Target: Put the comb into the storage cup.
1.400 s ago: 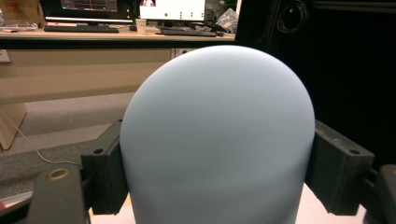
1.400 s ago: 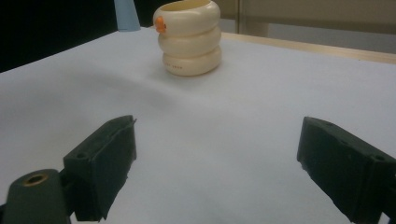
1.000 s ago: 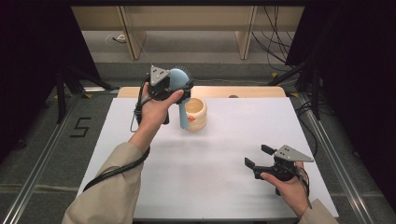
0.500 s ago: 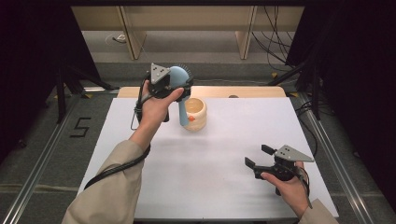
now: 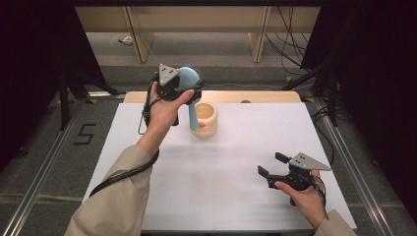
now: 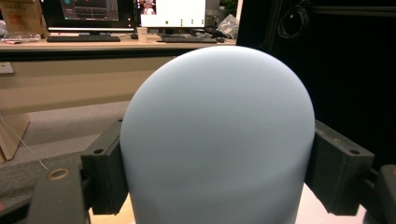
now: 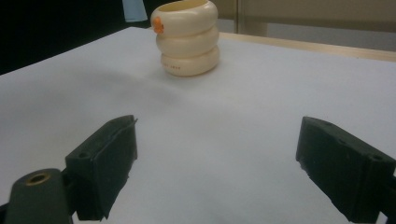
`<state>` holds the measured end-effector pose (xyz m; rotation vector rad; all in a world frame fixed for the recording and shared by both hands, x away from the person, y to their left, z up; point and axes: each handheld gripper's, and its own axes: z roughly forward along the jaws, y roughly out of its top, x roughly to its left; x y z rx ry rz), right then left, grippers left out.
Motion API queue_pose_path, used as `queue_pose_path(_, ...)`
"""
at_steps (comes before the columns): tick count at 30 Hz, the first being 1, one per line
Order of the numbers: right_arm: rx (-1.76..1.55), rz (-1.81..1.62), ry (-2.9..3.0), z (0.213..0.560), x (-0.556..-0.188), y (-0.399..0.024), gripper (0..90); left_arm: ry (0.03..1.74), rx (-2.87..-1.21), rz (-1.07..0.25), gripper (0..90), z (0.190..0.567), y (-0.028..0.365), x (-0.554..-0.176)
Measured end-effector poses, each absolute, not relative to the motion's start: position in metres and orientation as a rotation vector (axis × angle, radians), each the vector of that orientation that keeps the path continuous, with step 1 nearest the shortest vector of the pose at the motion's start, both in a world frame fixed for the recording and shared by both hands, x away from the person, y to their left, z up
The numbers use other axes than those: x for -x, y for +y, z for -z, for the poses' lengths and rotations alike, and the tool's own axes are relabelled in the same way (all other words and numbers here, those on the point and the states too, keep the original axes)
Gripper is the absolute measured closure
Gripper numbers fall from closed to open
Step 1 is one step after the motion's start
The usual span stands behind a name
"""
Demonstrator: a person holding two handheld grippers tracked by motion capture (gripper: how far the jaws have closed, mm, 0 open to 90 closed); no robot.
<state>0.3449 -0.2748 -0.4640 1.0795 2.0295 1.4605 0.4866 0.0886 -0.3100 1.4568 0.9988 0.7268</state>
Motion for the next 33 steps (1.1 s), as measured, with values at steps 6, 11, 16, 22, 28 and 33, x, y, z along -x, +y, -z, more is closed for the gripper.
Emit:
queue_pose_path(6,-1.078,-1.463,2.028,0.464,-0.345,-0.275,13.5,0.994,-1.454,-0.726,19.7,0.308,0.088,-0.487)
queue_pose_path(11,-1.079,-1.466,2.028,0.464,-0.345,-0.275,13.5,0.997,-1.454,-0.731,19.7,0.306,0.087,-0.489)
queue_pose_path(16,-1.08,-1.469,2.027,0.464,-0.345,-0.275,13.5,0.993,-1.452,-0.736,19.7,0.304,0.086,-0.49)
queue_pose_path(22,-1.08,-1.469,2.026,0.464,-0.345,-0.275,13.5,0.986,-1.448,-0.742,19.7,0.3,0.086,-0.492)
queue_pose_path(28,-1.08,-1.468,2.027,0.464,-0.345,-0.275,13.5,0.984,-1.446,-0.748,19.7,0.3,0.085,-0.493)
queue_pose_path(33,-1.08,-1.469,2.026,0.464,-0.345,-0.275,13.5,0.974,-1.44,-0.75,19.7,0.3,0.084,-0.495)
